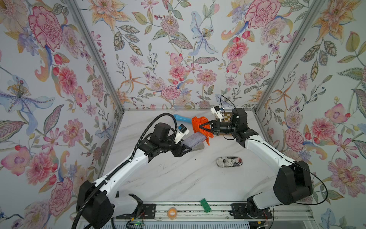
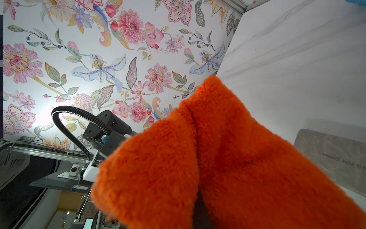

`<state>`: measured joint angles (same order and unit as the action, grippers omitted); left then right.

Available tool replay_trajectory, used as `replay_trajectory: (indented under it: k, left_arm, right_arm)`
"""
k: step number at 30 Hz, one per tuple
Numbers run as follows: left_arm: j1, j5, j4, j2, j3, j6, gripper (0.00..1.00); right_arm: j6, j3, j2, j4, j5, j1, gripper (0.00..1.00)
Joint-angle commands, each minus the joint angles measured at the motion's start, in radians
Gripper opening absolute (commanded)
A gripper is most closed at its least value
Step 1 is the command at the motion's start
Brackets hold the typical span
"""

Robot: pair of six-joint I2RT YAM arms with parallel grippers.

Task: Wipe the eyeglass case
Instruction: Wipe the dirt from the eyeglass case.

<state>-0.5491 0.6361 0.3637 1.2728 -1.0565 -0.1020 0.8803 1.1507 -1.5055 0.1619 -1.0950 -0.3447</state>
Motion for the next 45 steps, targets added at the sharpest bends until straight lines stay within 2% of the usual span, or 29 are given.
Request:
replay_trajectory:
  k: [1,3,8,11,14,17,19,21,22,23,25,28,31,38,39,42,45]
  left_arm:
    - [0.034,-0.009,-0.164,-0.056,-0.003,0.065,0.44]
    - [0.022,0.005,-0.183,-0.057,0.010,0.090,0.44]
    - [-0.074,-0.015,-0.259,-0.068,0.067,0.135,0.44]
    - [-0.082,-0.026,-0.291,-0.086,0.101,0.166,0.44]
    - [-0.042,-0.001,-0.337,-0.128,0.140,0.228,0.43]
    - [0.049,0.104,-0.477,-0.163,0.185,0.390,0.43]
    - [0.077,0.141,-0.544,-0.164,0.187,0.481,0.44]
    - [0.080,0.145,-0.581,-0.154,0.171,0.552,0.45]
    - [0.080,0.155,-0.617,-0.144,0.167,0.599,0.45]
    - [0.078,0.165,-0.671,-0.133,0.169,0.654,0.45]
    - [0.080,0.181,-0.808,-0.115,0.188,0.769,0.45]
    - [0.076,0.223,-0.979,-0.071,0.201,0.896,0.45]
    - [0.060,0.246,-1.038,-0.041,0.207,0.939,0.45]
    - [-0.013,0.293,-0.986,-0.058,0.251,0.920,0.45]
    - [-0.019,0.296,-1.011,-0.068,0.270,0.938,0.45]
    - [-0.019,0.302,-1.122,-0.088,0.314,1.008,0.45]
    - [-0.018,0.302,-1.109,-0.083,0.303,1.017,0.45]
  right_arm:
    - [0.019,-0.040,-0.006,-0.021,-0.074,0.010,0.00]
    - [0.027,-0.060,0.002,0.010,-0.074,0.013,0.00]
    - [0.059,-0.115,0.071,0.083,-0.026,0.039,0.00]
    - [0.054,-0.127,0.103,0.104,-0.003,0.075,0.00]
    - [0.044,-0.159,0.175,0.124,0.059,0.138,0.00]
    - [0.043,-0.195,0.241,0.134,0.105,0.194,0.00]
    - [0.044,-0.222,0.279,0.153,0.137,0.198,0.00]
    - [0.081,-0.266,0.314,0.244,0.158,0.173,0.00]
    - [0.126,-0.311,0.341,0.351,0.190,0.145,0.00]
    - [0.171,-0.358,0.367,0.465,0.236,0.105,0.00]
    - [0.193,-0.408,0.393,0.574,0.315,0.008,0.00]
    - [0.119,-0.406,0.392,0.594,0.402,-0.145,0.00]
    - [0.056,-0.358,0.367,0.590,0.441,-0.235,0.00]
    - [-0.076,-0.182,0.312,0.435,0.472,-0.211,0.00]
    - [-0.088,-0.167,0.303,0.418,0.470,-0.178,0.00]
    - [-0.086,-0.193,0.295,0.423,0.469,-0.192,0.00]
    - [-0.034,-0.264,0.287,0.517,0.458,-0.262,0.00]
